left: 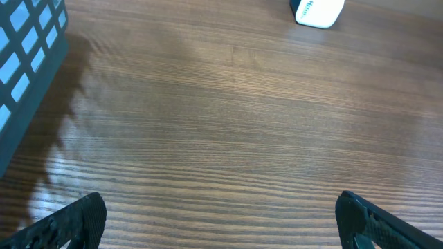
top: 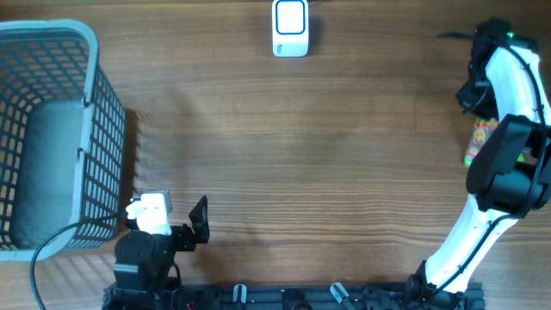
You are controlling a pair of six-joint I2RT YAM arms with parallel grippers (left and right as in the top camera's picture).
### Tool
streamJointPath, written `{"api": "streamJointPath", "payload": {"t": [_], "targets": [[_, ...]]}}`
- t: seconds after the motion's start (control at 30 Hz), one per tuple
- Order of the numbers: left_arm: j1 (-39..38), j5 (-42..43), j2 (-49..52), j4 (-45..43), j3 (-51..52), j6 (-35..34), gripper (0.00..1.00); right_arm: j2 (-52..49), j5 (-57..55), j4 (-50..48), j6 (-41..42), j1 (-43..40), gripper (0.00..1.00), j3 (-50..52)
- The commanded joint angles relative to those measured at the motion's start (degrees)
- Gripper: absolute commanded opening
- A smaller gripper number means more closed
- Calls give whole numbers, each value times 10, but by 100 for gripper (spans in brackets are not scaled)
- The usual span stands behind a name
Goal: Scan the item barcode
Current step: 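Carry the Haribo bag to the table's right edge and release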
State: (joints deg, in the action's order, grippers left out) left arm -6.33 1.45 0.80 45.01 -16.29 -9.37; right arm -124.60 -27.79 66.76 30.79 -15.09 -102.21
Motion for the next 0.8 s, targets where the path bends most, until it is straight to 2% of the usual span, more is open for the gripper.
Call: {"api": "streamJointPath", "payload": {"t": [0.0, 0.03, 0.13, 0.27, 0.4, 0.53, 0.77], "targets": [[-3, 5, -4, -1, 2, -3, 100, 14, 31, 27, -25, -2, 97, -35], [-3, 5, -4, -1, 2, -3, 100, 28, 49, 47, -25, -2, 100, -58], [-3, 4, -4, -1, 2, -3, 100, 101, 127, 90, -67, 7, 100, -117], [-3, 4, -4, -1, 2, -3, 100, 268, 236, 101, -92, 38, 100, -123], [-3, 4, -4, -1, 2, -3, 100, 440, 245, 116, -81, 67, 100, -123], [-3, 5, -4, -1, 2, -3, 100, 558, 245, 116, -81, 67, 100, -123], [-3, 5, -4, -1, 2, -3, 100, 668, 234, 125, -83, 67, 100, -123]]}}
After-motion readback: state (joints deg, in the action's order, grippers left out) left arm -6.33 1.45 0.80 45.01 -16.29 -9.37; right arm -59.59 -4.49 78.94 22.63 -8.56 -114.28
